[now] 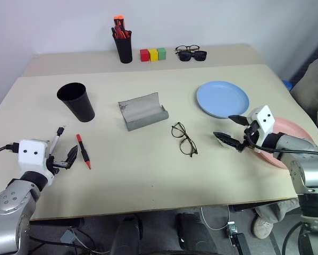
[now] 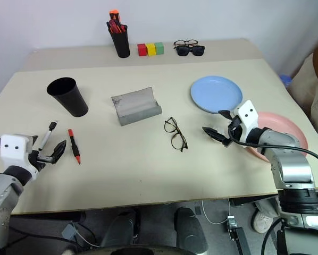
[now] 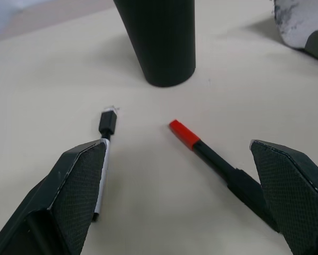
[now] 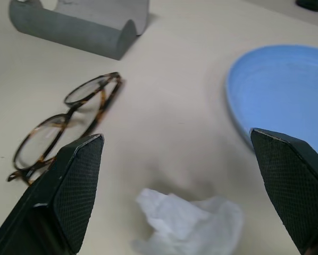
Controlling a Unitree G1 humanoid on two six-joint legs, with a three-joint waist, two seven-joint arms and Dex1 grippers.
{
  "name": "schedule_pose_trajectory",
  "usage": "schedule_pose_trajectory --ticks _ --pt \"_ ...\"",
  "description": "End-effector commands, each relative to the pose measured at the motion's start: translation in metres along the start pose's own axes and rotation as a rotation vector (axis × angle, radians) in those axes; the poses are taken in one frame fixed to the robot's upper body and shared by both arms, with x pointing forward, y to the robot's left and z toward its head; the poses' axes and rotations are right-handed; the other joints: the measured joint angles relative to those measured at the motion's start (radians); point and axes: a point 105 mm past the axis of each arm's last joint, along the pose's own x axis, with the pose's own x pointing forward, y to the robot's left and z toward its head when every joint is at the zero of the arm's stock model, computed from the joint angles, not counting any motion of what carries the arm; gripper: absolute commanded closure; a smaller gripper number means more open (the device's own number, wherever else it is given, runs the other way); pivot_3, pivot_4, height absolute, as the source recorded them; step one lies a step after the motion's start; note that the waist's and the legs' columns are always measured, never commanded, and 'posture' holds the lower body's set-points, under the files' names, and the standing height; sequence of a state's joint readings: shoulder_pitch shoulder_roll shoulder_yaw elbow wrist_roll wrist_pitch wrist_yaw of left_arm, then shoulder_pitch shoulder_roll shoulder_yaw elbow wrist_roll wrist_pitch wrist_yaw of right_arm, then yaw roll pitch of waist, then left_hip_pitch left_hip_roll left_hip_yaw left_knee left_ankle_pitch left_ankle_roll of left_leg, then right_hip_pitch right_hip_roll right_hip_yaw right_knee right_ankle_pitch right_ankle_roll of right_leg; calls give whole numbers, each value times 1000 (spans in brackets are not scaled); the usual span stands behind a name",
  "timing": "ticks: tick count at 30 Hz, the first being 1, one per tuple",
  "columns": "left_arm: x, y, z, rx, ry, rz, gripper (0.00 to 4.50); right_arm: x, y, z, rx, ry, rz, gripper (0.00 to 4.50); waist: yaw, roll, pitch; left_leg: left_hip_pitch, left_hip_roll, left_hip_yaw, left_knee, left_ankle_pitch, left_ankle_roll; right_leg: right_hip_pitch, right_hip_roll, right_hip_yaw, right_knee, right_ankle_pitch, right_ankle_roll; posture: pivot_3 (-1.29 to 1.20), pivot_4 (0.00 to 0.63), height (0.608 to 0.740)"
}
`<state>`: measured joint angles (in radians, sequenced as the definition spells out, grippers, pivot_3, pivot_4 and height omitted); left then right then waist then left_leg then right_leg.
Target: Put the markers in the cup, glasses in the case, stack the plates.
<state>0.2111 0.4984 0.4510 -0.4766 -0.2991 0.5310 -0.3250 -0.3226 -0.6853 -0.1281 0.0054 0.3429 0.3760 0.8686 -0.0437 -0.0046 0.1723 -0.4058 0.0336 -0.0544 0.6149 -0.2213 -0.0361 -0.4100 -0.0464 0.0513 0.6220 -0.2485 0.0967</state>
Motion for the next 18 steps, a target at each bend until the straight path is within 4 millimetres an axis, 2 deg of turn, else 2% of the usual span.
schedule_pose_trajectory --ticks 1,3,8,10,13,15,18 --pt "2 4 17 15 -52 63 61 12 5 27 -63 -84 42 0 1 0 0 0 0 0 0 0 0 0 0 0 1 0 0 0 150 740" --pt "1 7 17 -4 -46 85 61 19 13 30 -71 -97 69 0 2 0 0 0 0 0 0 0 0 0 0 0 2 0 0 0 150 740" --pt "12 -7 12 -70 62 146 61 47 51 42 -91 -145 210 0 3 0 0 1 0 -1 0 0 0 0 0 0 4 1 4 0 150 740" --pt "16 -11 9 -73 121 179 61 51 65 47 -105 -160 253 0 4 -1 0 1 -1 -1 1 0 0 0 0 0 6 1 5 0 150 740" --pt "29 -17 17 -167 155 217 61 54 87 58 -120 -195 315 0 9 -1 1 0 -1 -2 1 0 0 -1 0 0 7 1 6 0 150 740" --pt "38 -23 19 -241 228 273 61 55 95 62 -110 -210 332 0 12 -3 0 0 -2 -3 2 0 0 0 0 -1 7 1 6 0 150 740" --pt "43 -22 18 -230 371 333 61 59 107 66 -97 -222 356 0 10 -6 0 0 -2 -4 2 0 0 0 0 -1 8 1 7 0 150 740"
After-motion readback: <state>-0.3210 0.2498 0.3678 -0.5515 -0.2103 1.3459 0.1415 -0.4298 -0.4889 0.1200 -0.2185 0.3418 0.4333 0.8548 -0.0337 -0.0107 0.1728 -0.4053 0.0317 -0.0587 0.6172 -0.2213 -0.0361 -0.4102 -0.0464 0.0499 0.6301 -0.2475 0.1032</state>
